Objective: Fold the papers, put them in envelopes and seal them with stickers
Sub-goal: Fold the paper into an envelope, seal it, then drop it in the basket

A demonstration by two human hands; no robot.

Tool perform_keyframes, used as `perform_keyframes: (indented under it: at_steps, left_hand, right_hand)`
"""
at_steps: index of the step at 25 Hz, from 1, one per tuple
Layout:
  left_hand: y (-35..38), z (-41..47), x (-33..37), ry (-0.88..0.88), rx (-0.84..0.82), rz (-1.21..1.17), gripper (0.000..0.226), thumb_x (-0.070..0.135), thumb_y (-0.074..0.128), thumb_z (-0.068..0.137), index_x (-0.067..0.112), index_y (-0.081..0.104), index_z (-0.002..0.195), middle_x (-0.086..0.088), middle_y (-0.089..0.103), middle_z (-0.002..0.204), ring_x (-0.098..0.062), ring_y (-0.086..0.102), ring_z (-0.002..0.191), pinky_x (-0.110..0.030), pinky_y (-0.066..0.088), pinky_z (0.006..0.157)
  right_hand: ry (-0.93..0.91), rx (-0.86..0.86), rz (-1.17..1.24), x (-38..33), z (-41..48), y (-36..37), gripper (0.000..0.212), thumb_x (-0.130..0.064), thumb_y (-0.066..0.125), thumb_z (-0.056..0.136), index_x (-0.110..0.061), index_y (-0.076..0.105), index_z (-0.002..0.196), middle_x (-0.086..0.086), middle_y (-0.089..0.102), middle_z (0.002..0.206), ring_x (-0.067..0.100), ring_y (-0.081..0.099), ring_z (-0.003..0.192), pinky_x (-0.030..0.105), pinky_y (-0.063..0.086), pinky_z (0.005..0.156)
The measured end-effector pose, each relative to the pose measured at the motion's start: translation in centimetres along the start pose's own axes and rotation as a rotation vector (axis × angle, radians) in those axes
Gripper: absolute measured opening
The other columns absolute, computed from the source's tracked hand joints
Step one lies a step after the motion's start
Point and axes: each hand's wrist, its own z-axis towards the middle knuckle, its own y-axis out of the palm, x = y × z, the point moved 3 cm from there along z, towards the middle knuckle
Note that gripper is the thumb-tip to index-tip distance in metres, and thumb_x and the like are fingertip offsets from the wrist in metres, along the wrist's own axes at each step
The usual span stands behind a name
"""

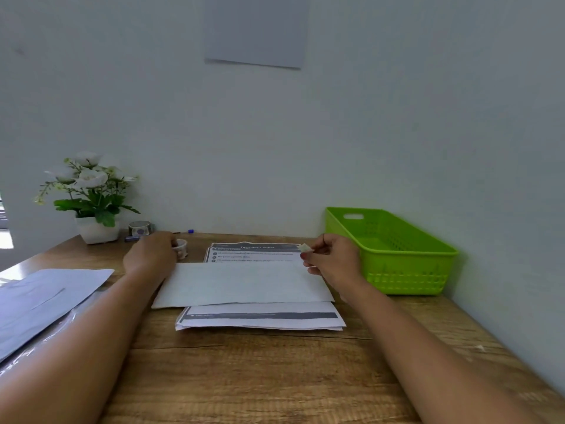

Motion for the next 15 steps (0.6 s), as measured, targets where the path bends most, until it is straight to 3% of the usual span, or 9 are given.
perform_keyframes:
  at_steps: [2,5,7,9,12,15]
  left_hand:
    - [0.3,0.5,-1.6,-0.083,0.011,-0.005,0.023,0.017,0.047,0.093,0.018,0.062,0.111,-0.013,0.064,0.106,-0.029,0.060,0.095,-0.035,0.046,0.068]
    - [-0.1,0.1,-1.6,-0.148,0.036,0.052,0.027,0.018,0.053,0.090,0.016,0.056,0.117,-0.015,0.060,0.113,-0.031,0.054,0.105,-0.040,0.046,0.079]
    - [-1.1,-0.5,0.3,-0.077,0.094,0.076,0.028,0.021,0.055,0.090,0.020,0.054,0.118,-0.011,0.056,0.121,-0.030,0.050,0.112,-0.042,0.042,0.087]
    - [-2.4,-1.2,3.5,0.093,0.131,-0.114,0.021,0.023,0.055,0.091,0.022,0.060,0.112,-0.005,0.059,0.121,-0.024,0.055,0.106,-0.037,0.043,0.082]
    - [-3.4,-3.9,10.0,0.303,-0.149,-0.647,0.014,0.025,0.054,0.093,0.022,0.066,0.099,0.001,0.066,0.105,-0.018,0.058,0.087,-0.029,0.045,0.076]
    - [-3.3,-7.3,14.1,0.339,-0.453,-0.859,0.019,0.033,0.057,0.091,0.021,0.062,0.105,0.000,0.069,0.098,-0.018,0.065,0.088,-0.031,0.051,0.077]
  right_hand:
    - [-0.160,0.033,-0.237,-0.3,0.1,-0.1,0.026,-0.004,0.075,0.074,-0.022,0.059,0.066,-0.001,0.065,0.070,0.017,0.064,0.066,0.028,0.056,0.058]
    - [-0.411,0.058,-0.442,-1.3,-0.7,0.1,0.023,-0.002,0.070,0.075,-0.023,0.063,0.066,-0.013,0.060,0.068,0.013,0.060,0.067,0.020,0.047,0.061]
    - [-0.520,0.082,-0.493,-1.9,-1.2,0.2,0.022,0.001,0.064,0.074,-0.020,0.066,0.069,-0.011,0.059,0.075,0.011,0.058,0.067,0.023,0.047,0.063]
    - [-0.557,0.102,-0.516,-2.3,-1.5,0.4,0.022,0.001,0.062,0.074,-0.021,0.067,0.070,-0.012,0.057,0.079,0.009,0.055,0.067,0.026,0.047,0.063]
    - [-0.544,0.092,-0.471,-2.6,-1.7,0.5,0.025,0.000,0.062,0.074,-0.024,0.067,0.068,-0.012,0.058,0.083,0.010,0.057,0.069,0.029,0.048,0.063]
    - [-0.471,0.089,-0.365,-2.6,-1.6,0.3,0.029,-0.003,0.066,0.075,-0.030,0.064,0.064,-0.010,0.061,0.079,0.012,0.059,0.067,0.030,0.048,0.062]
